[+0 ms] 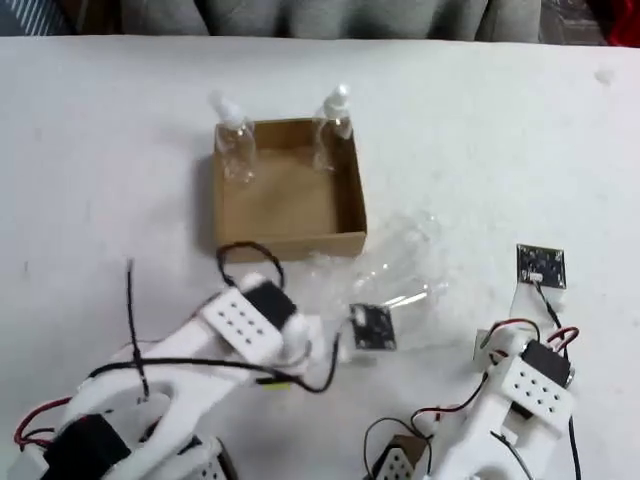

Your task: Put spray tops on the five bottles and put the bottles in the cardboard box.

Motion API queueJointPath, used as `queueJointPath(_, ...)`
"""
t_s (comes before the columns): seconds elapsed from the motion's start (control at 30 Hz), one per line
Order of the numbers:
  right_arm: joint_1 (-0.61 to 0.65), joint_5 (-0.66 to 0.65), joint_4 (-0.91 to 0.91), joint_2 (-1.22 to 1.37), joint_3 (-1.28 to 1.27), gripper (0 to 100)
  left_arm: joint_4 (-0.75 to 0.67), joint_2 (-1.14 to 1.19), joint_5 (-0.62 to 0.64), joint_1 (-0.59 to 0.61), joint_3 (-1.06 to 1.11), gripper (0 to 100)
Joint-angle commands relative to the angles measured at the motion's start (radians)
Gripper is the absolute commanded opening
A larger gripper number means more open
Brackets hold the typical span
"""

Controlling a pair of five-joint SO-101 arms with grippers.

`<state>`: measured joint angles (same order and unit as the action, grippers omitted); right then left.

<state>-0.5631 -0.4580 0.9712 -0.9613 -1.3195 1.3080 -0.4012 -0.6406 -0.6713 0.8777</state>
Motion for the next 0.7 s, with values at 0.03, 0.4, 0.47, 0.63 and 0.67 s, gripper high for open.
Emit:
queueJointPath(0.03, 0.004, -0.011, -0.013, -0.013, 0.005, 3.7, 0.054, 0.001, -0.037, 0.193, -0.072, 2)
queueJointPath(0.4, 0.008, -0.014, -0.015, -0.013, -0.005, 3.7, 0.144, -0.001, -0.310, 0.533, -0.074, 2)
queueJointPath(0.47, 0.008, -0.014, -0.015, -0.013, -0.005, 3.7, 0.153, 0.001, -0.414, 0.619, -0.080, 2)
queueJointPath(0.63, 0.008, -0.015, -0.015, -0.013, -0.006, 3.7, 0.106, 0.001, -0.588, 0.839, -0.100, 2)
queueJointPath(0.67, 0.008, -0.015, -0.015, -0.013, -0.006, 3.7, 0.081, 0.002, -0.601, 0.880, -0.110, 2)
